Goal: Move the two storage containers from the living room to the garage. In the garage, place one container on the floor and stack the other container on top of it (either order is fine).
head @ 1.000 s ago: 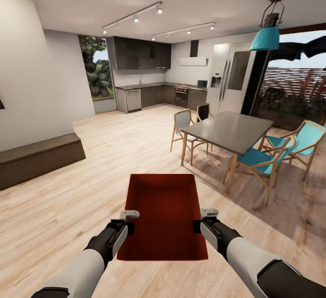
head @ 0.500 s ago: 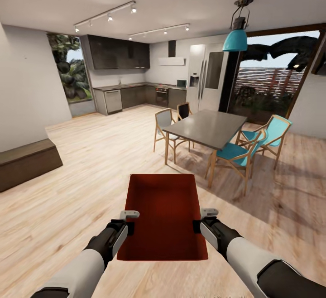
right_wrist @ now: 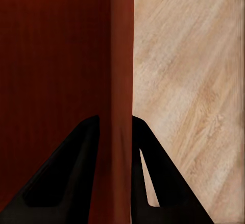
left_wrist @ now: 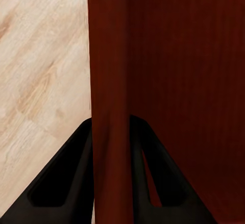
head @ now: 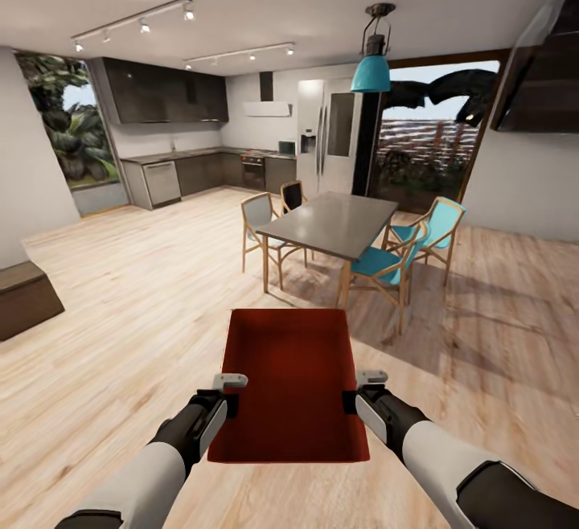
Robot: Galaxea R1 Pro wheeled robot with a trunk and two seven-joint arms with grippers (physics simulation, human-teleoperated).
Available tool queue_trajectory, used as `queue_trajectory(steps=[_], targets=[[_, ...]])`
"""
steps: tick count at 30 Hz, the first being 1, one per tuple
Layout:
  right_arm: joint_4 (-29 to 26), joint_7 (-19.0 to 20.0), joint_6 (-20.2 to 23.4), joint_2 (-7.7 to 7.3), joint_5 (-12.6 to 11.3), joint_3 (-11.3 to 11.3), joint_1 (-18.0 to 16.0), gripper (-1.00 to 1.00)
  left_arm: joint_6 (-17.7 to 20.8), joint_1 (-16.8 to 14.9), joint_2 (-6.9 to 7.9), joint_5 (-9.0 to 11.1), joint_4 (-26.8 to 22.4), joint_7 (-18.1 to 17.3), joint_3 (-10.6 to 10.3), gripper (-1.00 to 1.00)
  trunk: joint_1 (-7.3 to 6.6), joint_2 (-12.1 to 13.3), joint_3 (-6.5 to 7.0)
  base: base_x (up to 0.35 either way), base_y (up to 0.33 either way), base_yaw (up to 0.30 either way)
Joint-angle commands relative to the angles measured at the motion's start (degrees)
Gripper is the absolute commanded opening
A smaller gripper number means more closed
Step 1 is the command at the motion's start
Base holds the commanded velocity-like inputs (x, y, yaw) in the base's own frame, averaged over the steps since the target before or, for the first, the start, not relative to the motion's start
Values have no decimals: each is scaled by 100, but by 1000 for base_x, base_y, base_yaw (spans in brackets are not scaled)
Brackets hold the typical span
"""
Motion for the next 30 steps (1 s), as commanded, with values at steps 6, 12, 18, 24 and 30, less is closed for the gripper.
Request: queue_trajectory(steps=[6, 12, 18, 24, 30], targets=[[-111, -41, 7, -4, -130, 233, -10, -100, 305, 0, 67, -74, 171, 44, -72, -100, 4, -14, -13, 0, 0, -288], [-111, -41, 10, -4, -130, 233, -10, -100, 305, 0, 67, -74, 171, 44, -72, -100, 4, -14, -13, 0, 0, -288], [-111, -41, 11, -4, -130, 233, -10, -100, 305, 0, 67, -74, 171, 44, -72, -100, 4, -14, -13, 0, 0, -288], [-111, -41, 11, -4, -130, 233, -10, -100, 305, 0, 67, -74, 171, 44, -72, -100, 4, -14, -13, 0, 0, -288], [-111, -41, 11, -4, -130, 233, -10, -100, 302, 0, 67, -74, 171, 44, -72, -100, 4, -14, -13, 0, 0, -288]])
